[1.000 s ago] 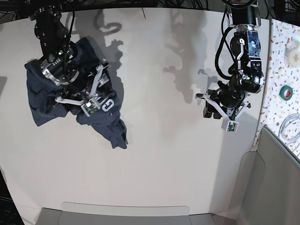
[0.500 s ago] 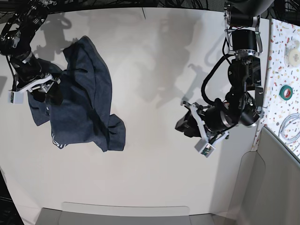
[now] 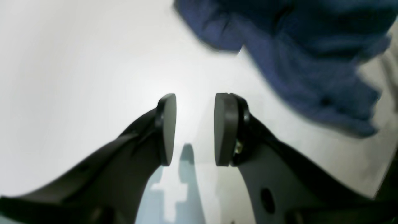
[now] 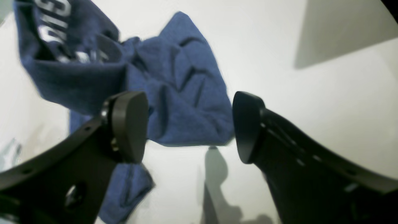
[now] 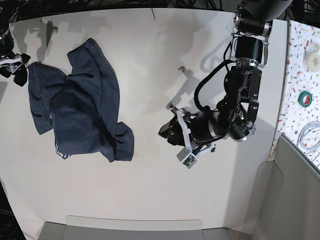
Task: Layout the t-shirt on the table in an organized manner, then fold the t-shirt properly
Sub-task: 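Reach the left gripper across and grasp the shirt's hem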
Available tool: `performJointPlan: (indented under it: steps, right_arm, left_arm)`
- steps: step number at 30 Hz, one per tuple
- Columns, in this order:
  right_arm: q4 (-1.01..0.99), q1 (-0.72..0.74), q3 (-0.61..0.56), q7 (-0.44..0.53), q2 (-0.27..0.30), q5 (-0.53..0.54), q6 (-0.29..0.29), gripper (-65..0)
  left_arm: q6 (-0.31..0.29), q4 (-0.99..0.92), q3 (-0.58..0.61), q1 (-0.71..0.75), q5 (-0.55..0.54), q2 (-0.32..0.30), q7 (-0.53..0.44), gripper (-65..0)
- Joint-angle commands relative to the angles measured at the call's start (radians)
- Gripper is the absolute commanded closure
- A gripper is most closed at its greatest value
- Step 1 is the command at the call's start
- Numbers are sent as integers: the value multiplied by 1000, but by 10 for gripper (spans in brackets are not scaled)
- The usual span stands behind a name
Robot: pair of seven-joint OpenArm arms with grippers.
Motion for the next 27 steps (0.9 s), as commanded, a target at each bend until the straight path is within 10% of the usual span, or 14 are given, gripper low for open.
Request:
performJointPlan:
  steps: [1, 14, 20, 27]
  right_arm:
    - [11, -5, 2, 22, 11, -9, 3, -421]
    - [-176, 14, -116, 25, -3, -170, 3, -409]
    - [-176, 27, -182, 31, -12, -173, -2, -2]
    - [-174, 119, -190, 30, -107, -334, -6, 0]
  left_arm:
    - [-5, 3, -2, -49, -17, 25, -38, -203]
    - [1, -563, -1, -296, -15, 291, -187, -139]
    - [4, -724, 77, -372, -15, 317, -282, -17]
    - [174, -744, 240, -375, -18, 317, -445, -34]
